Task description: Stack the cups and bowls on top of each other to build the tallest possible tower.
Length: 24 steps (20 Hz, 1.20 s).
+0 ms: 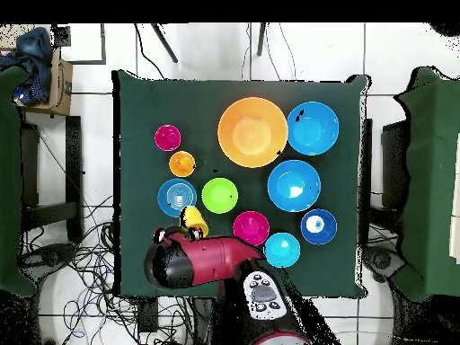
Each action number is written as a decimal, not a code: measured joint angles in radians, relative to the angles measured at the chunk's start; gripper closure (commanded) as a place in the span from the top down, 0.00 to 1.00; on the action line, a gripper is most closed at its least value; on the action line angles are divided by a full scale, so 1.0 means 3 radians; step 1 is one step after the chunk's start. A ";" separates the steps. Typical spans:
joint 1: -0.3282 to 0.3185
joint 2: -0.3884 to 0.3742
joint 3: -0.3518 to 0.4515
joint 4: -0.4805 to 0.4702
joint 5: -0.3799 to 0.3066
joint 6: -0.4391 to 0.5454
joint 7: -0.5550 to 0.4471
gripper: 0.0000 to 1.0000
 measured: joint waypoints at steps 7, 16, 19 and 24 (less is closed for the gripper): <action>0.0211 -0.0067 0.0006 -0.0114 0.0253 0.0022 0.0000 0.00; 0.0784 0.0188 -0.0308 -0.0458 0.0394 -0.0047 0.0039 0.00; 0.0888 0.0286 -0.0393 -0.0527 0.0411 -0.0100 0.0066 0.00; 0.1023 0.0487 -0.0556 -0.0634 0.0417 -0.0182 0.0104 0.00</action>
